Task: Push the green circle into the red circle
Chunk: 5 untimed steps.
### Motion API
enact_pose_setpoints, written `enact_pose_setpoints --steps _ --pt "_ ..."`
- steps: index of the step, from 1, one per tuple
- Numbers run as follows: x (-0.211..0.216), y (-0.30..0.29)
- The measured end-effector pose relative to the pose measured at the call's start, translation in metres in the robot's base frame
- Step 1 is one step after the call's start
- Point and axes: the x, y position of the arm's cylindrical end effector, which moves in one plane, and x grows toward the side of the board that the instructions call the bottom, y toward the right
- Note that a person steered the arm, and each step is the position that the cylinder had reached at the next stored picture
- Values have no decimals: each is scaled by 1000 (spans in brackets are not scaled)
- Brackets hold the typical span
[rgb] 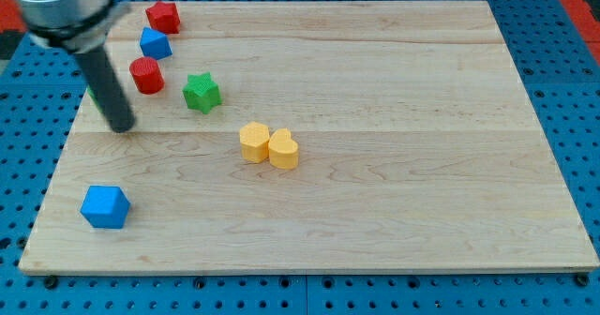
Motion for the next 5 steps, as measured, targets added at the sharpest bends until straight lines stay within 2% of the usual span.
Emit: enact_pose_setpoints --steps 1,2,3,4,5 --pt "-5 -56" --pt "-30 -49" --pt "-45 -12" --pt "-48 10" --pt "-76 -12"
